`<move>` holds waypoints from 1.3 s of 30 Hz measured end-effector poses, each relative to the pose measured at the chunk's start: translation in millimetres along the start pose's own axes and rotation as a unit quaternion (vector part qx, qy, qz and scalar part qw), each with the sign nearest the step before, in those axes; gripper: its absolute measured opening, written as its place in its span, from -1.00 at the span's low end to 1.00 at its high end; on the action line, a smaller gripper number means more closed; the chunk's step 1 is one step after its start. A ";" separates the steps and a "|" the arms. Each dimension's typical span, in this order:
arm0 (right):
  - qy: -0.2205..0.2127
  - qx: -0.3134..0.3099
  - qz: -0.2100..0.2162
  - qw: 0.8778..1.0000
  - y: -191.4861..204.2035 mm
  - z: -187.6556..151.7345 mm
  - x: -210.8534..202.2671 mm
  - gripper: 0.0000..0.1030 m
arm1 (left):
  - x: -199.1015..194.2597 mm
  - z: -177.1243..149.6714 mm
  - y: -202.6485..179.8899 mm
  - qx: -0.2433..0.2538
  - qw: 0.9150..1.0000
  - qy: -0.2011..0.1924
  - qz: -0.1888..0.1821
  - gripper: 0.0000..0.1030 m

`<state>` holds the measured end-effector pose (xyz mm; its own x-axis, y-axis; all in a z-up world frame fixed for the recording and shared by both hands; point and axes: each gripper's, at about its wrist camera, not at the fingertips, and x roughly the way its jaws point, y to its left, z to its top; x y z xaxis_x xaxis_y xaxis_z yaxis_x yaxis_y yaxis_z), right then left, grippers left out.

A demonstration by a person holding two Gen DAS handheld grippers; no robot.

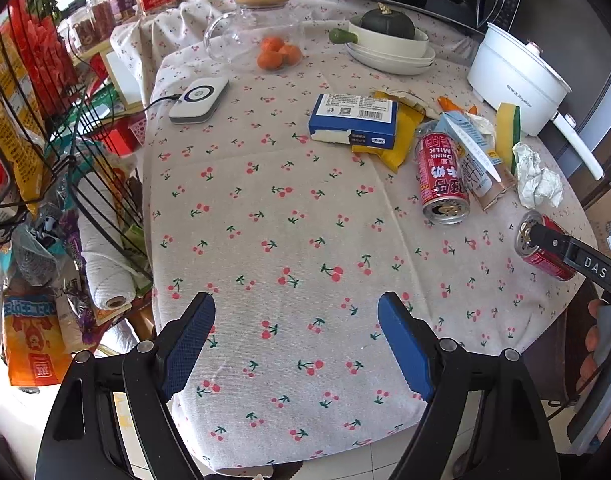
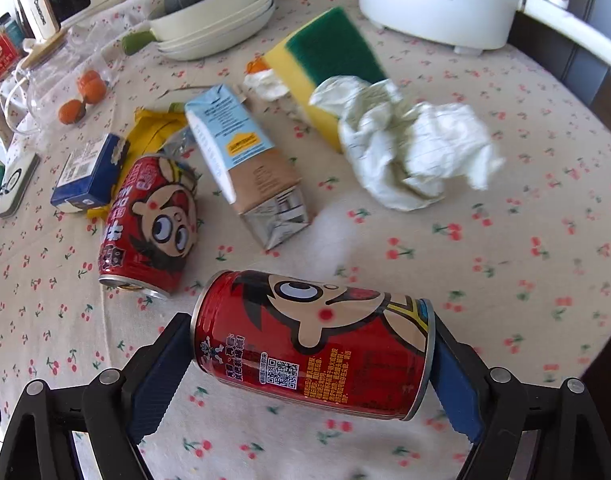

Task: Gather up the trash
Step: 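Grasp a red drink can lying on the table with the right gripper, then carry the red can toward the bin while the left gripper grasps the milk carton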

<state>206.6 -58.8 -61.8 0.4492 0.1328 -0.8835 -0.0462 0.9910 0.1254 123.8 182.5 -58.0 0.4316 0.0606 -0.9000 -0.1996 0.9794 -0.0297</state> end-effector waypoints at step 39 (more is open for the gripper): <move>0.004 0.058 -0.033 0.998 -216.0 -13.3 -76.8 0.77 | 96.6 89.4 -190.5 -0.030 0.998 -0.015 -0.061 -0.25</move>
<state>170.3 -282.8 -27.0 0.4398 0.0687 -0.8955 0.0873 0.9891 0.1187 282.1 19.1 -100.4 0.4822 -0.0508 -0.8746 -0.1970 0.9665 -0.1647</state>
